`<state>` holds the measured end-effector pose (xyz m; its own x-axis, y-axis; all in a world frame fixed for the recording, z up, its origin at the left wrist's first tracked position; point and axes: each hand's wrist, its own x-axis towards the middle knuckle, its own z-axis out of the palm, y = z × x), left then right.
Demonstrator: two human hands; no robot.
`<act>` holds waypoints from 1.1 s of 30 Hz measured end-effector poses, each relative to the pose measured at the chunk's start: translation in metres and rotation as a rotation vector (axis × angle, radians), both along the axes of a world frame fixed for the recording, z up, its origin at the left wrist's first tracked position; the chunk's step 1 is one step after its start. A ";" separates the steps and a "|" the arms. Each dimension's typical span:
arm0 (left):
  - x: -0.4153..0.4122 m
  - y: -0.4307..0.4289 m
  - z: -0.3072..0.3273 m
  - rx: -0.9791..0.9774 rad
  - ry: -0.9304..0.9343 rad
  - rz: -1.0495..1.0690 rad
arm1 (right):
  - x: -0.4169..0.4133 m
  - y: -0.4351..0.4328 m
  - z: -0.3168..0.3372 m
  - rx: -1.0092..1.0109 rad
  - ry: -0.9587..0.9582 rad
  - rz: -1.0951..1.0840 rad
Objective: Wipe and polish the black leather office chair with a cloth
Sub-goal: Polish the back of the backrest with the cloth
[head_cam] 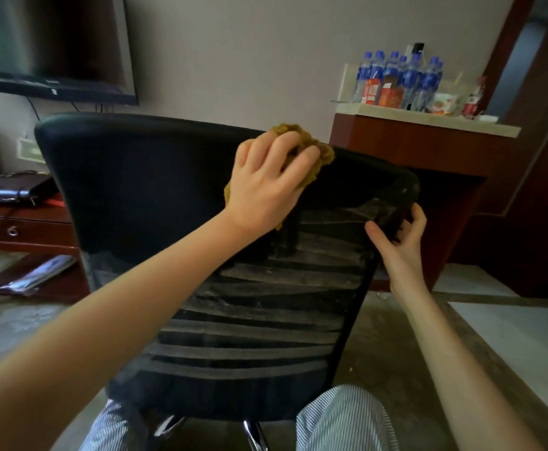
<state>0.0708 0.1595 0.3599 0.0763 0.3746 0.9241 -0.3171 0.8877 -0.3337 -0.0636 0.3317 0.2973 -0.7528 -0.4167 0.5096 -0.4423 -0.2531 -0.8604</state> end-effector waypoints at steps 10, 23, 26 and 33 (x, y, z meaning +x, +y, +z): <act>0.017 -0.036 -0.072 0.172 -0.005 -0.098 | 0.065 -0.030 -0.017 -0.201 0.052 0.090; 0.046 -0.053 -0.087 -0.031 -0.170 -0.009 | 0.113 -0.051 -0.020 -0.279 0.017 0.109; 0.050 -0.056 -0.054 -0.029 -0.049 -0.015 | 0.118 -0.051 -0.020 -0.285 0.019 0.124; 0.049 -0.037 -0.032 0.284 0.125 -0.248 | 0.133 -0.057 -0.018 -0.296 -0.023 0.146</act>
<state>0.1200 0.1227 0.3281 0.2503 0.0617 0.9662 -0.1043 0.9939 -0.0365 0.0691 0.2748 0.2791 -0.7088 -0.3579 0.6079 -0.3639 -0.5527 -0.7497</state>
